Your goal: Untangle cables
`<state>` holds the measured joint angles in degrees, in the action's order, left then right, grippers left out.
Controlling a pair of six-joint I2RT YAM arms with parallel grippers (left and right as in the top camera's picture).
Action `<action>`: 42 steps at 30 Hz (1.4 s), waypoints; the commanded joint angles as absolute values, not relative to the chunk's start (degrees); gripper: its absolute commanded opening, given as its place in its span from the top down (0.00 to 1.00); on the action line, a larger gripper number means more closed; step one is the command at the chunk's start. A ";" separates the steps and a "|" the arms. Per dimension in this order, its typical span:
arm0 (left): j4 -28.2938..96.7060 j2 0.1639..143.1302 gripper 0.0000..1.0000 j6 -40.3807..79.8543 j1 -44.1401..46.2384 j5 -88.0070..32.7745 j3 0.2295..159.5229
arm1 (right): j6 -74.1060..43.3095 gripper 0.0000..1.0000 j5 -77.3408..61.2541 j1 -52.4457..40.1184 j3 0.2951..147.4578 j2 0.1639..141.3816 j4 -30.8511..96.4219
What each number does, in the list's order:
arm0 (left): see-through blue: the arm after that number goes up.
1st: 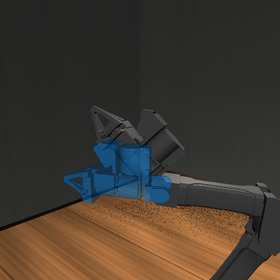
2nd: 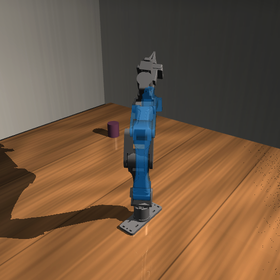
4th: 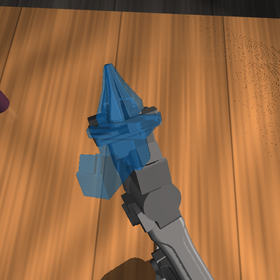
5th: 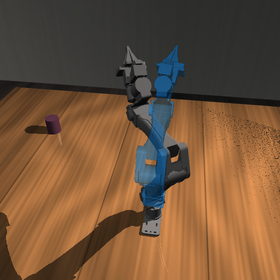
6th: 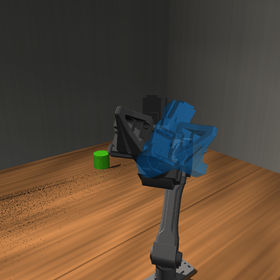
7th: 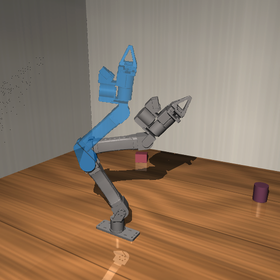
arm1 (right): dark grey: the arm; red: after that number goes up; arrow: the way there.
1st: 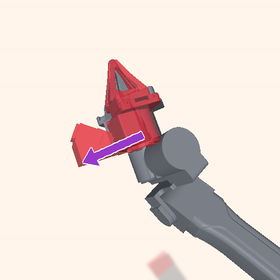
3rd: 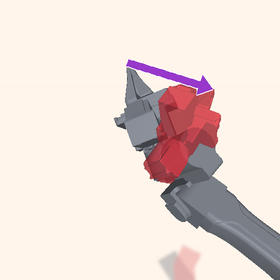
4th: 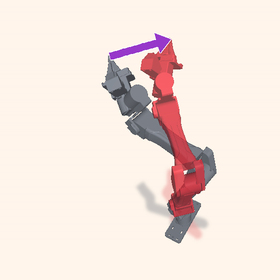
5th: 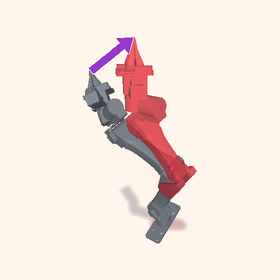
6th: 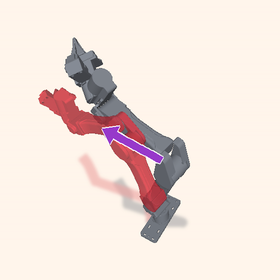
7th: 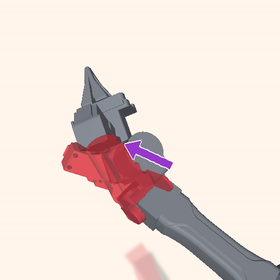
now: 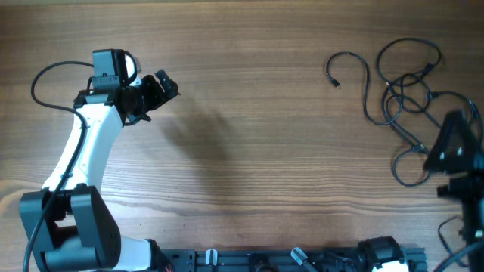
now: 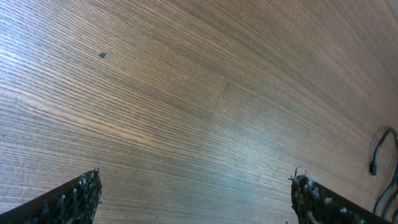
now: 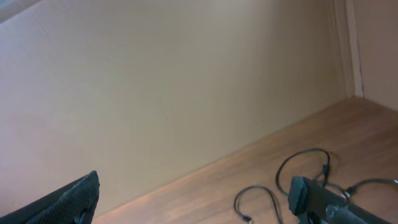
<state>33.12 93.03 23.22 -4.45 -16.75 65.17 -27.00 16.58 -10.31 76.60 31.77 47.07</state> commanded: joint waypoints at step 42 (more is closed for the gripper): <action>33.08 92.60 0.00 23.53 -4.38 -16.19 65.63 | -37.93 0.00 11.97 -3.33 0.30 0.19 -1.67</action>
<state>33.26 93.03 23.22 -4.45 -16.32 65.17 -34.02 11.07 -3.64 0.34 0.69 -1.91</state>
